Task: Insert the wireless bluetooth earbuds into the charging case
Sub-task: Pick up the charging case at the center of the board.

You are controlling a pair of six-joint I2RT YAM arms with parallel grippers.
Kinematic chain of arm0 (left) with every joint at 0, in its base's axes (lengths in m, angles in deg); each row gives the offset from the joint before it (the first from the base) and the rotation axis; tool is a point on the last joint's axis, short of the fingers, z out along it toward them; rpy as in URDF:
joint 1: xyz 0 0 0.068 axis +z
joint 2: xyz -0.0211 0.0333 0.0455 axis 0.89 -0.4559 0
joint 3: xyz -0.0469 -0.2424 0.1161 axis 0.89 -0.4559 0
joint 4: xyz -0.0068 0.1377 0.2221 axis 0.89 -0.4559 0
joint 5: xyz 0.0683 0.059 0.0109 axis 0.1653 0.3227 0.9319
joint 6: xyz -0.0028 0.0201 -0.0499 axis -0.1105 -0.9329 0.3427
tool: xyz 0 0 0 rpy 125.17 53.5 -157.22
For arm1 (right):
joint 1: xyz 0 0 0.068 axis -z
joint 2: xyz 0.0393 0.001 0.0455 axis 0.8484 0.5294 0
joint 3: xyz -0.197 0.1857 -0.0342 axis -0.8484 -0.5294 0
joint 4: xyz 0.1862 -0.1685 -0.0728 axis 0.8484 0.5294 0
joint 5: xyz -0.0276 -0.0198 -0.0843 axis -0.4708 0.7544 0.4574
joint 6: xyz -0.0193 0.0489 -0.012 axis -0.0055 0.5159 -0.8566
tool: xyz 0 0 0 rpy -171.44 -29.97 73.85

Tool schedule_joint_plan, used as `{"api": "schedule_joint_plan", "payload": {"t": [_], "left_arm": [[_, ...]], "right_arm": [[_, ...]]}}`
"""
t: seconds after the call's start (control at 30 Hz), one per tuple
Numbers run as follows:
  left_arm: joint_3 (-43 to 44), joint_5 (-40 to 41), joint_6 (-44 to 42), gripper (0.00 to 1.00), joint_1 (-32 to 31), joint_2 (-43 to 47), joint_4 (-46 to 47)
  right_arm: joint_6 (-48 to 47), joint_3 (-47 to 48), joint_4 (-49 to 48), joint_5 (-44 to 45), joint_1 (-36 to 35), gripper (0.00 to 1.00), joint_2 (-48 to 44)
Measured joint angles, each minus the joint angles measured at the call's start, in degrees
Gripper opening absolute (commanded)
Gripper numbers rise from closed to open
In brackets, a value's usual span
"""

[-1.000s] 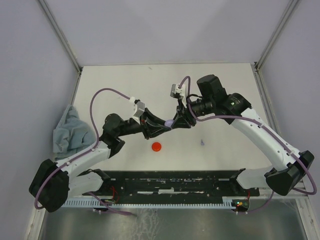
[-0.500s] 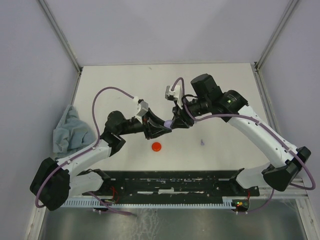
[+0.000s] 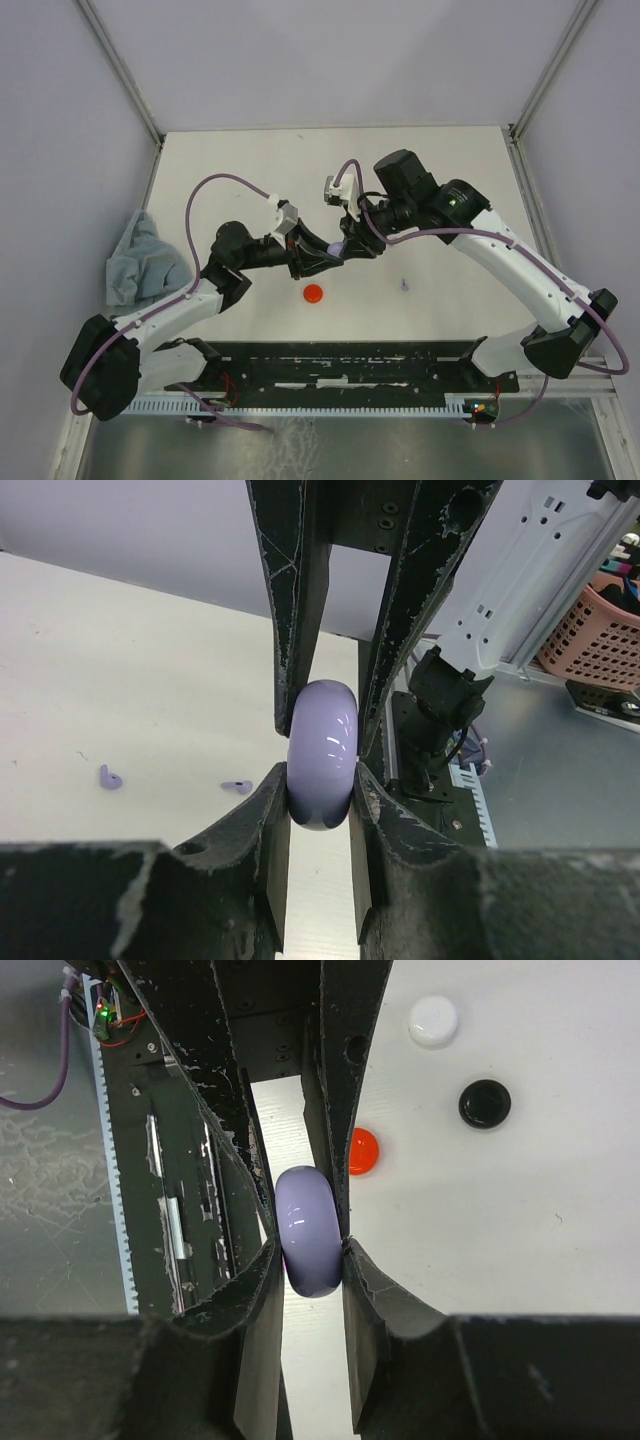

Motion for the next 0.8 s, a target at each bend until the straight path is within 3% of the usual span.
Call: {"api": "schedule_joint_plan", "payload": {"t": [0.13,0.23,0.57,0.8], "left_arm": [[0.0,0.26,-0.5,0.26,0.0,0.0,-0.02],[0.0,0.66,-0.76,0.26,0.0,0.07,0.04],[0.0,1.09,-0.81,0.13,0.0,0.22,0.22],[0.0,1.9,-1.86,0.03,-0.02,0.79,0.07]], "right_arm": [[-0.09,0.0,-0.17,0.33,0.0,0.21,-0.04],[-0.02,-0.02,-0.52,0.66,0.0,0.21,-0.22],[0.31,-0.13,-0.94,1.09,-0.07,0.24,-0.44],[0.57,-1.27,-2.62,1.46,-0.11,0.46,-1.49]]}}
